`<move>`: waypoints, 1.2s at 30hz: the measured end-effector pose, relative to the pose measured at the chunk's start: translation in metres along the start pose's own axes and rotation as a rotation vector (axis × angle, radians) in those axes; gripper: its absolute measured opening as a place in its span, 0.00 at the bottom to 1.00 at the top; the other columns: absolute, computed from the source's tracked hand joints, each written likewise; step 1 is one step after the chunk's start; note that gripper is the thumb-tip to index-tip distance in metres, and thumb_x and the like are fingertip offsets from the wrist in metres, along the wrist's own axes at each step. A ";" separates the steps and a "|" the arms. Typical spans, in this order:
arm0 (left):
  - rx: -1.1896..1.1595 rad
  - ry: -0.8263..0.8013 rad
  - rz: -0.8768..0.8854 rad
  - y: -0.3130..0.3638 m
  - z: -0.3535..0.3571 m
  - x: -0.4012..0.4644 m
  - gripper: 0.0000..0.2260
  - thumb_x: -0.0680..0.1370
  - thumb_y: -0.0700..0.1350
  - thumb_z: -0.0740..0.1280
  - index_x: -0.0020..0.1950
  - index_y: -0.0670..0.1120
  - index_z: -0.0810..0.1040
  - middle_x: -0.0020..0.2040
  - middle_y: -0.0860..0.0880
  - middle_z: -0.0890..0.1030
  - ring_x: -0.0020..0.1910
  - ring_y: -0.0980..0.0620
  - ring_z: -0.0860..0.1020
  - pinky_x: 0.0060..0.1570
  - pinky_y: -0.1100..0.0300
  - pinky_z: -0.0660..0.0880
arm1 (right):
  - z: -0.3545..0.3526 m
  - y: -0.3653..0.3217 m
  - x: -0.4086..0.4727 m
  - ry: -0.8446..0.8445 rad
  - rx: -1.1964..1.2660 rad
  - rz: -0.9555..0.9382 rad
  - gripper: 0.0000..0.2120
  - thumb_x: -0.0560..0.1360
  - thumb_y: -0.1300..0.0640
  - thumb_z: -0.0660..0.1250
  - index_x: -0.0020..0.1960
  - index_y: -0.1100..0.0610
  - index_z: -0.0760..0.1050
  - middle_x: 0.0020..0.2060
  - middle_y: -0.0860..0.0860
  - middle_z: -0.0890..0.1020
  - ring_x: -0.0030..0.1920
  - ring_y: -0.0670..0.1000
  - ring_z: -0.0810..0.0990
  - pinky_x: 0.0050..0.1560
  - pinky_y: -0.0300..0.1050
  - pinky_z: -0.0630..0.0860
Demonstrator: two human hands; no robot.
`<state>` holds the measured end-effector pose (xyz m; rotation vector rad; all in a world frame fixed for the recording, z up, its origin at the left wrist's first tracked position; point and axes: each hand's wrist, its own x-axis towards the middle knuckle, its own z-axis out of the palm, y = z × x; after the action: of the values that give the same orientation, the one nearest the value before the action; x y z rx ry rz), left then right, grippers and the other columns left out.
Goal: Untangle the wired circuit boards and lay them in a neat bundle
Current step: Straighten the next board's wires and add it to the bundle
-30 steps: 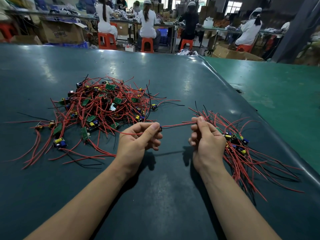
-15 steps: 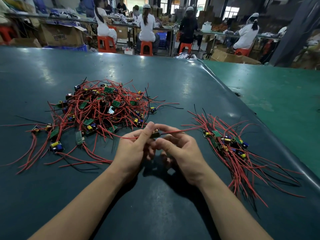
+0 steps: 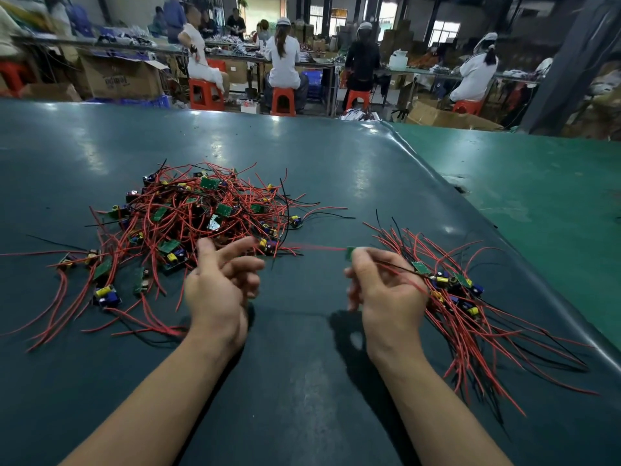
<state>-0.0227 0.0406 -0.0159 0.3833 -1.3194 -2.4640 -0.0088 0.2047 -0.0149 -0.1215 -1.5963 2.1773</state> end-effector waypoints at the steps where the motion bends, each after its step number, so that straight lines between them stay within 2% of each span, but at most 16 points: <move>1: -0.011 0.034 0.015 0.002 -0.004 0.002 0.28 0.84 0.57 0.48 0.45 0.42 0.81 0.25 0.48 0.79 0.20 0.56 0.70 0.21 0.68 0.63 | -0.002 -0.002 0.004 0.088 0.064 0.001 0.05 0.78 0.62 0.68 0.44 0.57 0.75 0.28 0.54 0.82 0.21 0.47 0.74 0.19 0.37 0.68; 4: 0.068 0.052 0.076 0.002 -0.006 0.001 0.25 0.84 0.56 0.50 0.43 0.42 0.80 0.24 0.49 0.78 0.20 0.55 0.70 0.21 0.67 0.63 | -0.011 -0.005 0.011 0.257 0.260 0.109 0.11 0.78 0.50 0.67 0.44 0.57 0.73 0.33 0.54 0.85 0.25 0.49 0.80 0.20 0.36 0.71; 7: 0.269 -0.027 0.194 -0.005 -0.002 -0.004 0.21 0.84 0.51 0.56 0.40 0.41 0.79 0.24 0.48 0.77 0.20 0.54 0.70 0.20 0.66 0.64 | -0.015 -0.004 0.010 0.283 0.313 0.233 0.17 0.74 0.42 0.67 0.42 0.57 0.71 0.35 0.55 0.85 0.27 0.50 0.82 0.22 0.35 0.73; 9: 0.448 -0.072 0.341 -0.010 -0.001 -0.008 0.17 0.83 0.47 0.59 0.39 0.42 0.80 0.25 0.49 0.77 0.22 0.55 0.72 0.22 0.64 0.67 | -0.015 -0.003 0.010 0.282 0.306 0.253 0.18 0.75 0.42 0.67 0.44 0.58 0.72 0.38 0.56 0.85 0.28 0.51 0.83 0.23 0.35 0.73; 12: 0.807 -0.063 0.618 -0.010 -0.007 -0.011 0.10 0.80 0.49 0.64 0.43 0.47 0.81 0.32 0.53 0.80 0.31 0.55 0.76 0.34 0.59 0.74 | -0.016 -0.004 0.013 0.285 0.268 0.209 0.13 0.81 0.47 0.62 0.51 0.58 0.73 0.46 0.56 0.83 0.30 0.52 0.83 0.23 0.38 0.73; 13: 0.931 -0.043 0.695 -0.008 -0.008 -0.011 0.09 0.78 0.50 0.64 0.45 0.48 0.81 0.36 0.54 0.81 0.37 0.53 0.77 0.41 0.56 0.74 | -0.015 -0.004 0.014 0.272 0.244 0.198 0.12 0.82 0.49 0.61 0.51 0.57 0.74 0.46 0.55 0.83 0.30 0.52 0.83 0.22 0.38 0.73; 15: 1.145 0.006 0.786 -0.004 -0.013 -0.009 0.10 0.76 0.49 0.65 0.52 0.46 0.80 0.45 0.50 0.80 0.48 0.48 0.75 0.51 0.51 0.71 | -0.012 -0.002 0.012 0.208 0.164 0.194 0.13 0.82 0.51 0.60 0.46 0.58 0.76 0.41 0.54 0.83 0.26 0.51 0.81 0.20 0.37 0.70; 18: 1.443 0.164 0.719 0.001 -0.022 0.001 0.19 0.75 0.49 0.68 0.63 0.44 0.75 0.59 0.42 0.76 0.62 0.39 0.69 0.62 0.45 0.65 | -0.005 0.003 0.008 0.094 0.052 0.150 0.20 0.82 0.51 0.61 0.34 0.56 0.77 0.28 0.53 0.81 0.20 0.48 0.73 0.18 0.34 0.63; 20: 1.564 0.276 0.584 0.006 -0.029 0.007 0.25 0.74 0.50 0.67 0.68 0.42 0.69 0.67 0.39 0.69 0.69 0.38 0.63 0.67 0.43 0.59 | -0.002 0.005 0.007 0.055 0.027 0.129 0.23 0.81 0.51 0.62 0.28 0.54 0.78 0.25 0.53 0.80 0.19 0.47 0.71 0.18 0.34 0.61; 22: 1.646 0.291 0.431 0.012 -0.035 0.012 0.27 0.76 0.50 0.64 0.73 0.41 0.64 0.72 0.38 0.65 0.71 0.38 0.61 0.69 0.43 0.58 | -0.002 0.006 0.008 0.063 0.025 0.119 0.25 0.81 0.51 0.62 0.27 0.53 0.77 0.24 0.52 0.79 0.18 0.47 0.69 0.19 0.34 0.60; 25: 1.778 0.261 0.323 0.016 -0.039 0.016 0.22 0.79 0.48 0.61 0.70 0.39 0.66 0.70 0.38 0.67 0.67 0.36 0.67 0.64 0.43 0.63 | -0.005 0.005 0.011 0.092 0.038 0.119 0.24 0.81 0.51 0.62 0.27 0.53 0.76 0.24 0.52 0.79 0.18 0.47 0.69 0.19 0.34 0.60; 27: 1.764 0.274 0.321 0.019 -0.041 0.019 0.20 0.79 0.45 0.61 0.69 0.38 0.68 0.68 0.38 0.68 0.64 0.35 0.69 0.61 0.42 0.66 | -0.006 0.006 0.011 0.094 0.041 0.123 0.24 0.81 0.51 0.63 0.27 0.54 0.76 0.23 0.52 0.79 0.18 0.47 0.68 0.19 0.34 0.60; 30: 1.710 0.294 0.300 0.023 -0.045 0.027 0.21 0.79 0.44 0.61 0.70 0.38 0.66 0.71 0.38 0.67 0.67 0.35 0.67 0.64 0.41 0.65 | -0.006 0.006 0.012 0.081 0.030 0.130 0.24 0.81 0.51 0.62 0.27 0.53 0.76 0.23 0.52 0.79 0.18 0.47 0.68 0.19 0.34 0.60; 33: 1.666 0.327 0.385 0.025 -0.049 0.032 0.20 0.77 0.43 0.65 0.67 0.38 0.69 0.62 0.35 0.74 0.61 0.34 0.71 0.59 0.41 0.68 | -0.007 0.006 0.012 0.068 0.030 0.135 0.25 0.81 0.51 0.62 0.26 0.52 0.77 0.23 0.52 0.78 0.18 0.47 0.68 0.20 0.34 0.60; 36: 1.650 0.328 0.463 0.025 -0.052 0.031 0.21 0.76 0.45 0.69 0.66 0.39 0.71 0.59 0.34 0.75 0.58 0.33 0.72 0.56 0.40 0.69 | -0.007 0.005 0.011 0.065 0.032 0.141 0.25 0.81 0.52 0.62 0.25 0.52 0.77 0.23 0.52 0.78 0.18 0.47 0.68 0.20 0.34 0.60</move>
<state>-0.0275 -0.0238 -0.0258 0.6323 -2.5236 -0.4594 -0.0184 0.2140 -0.0197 -0.3010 -1.5580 2.2792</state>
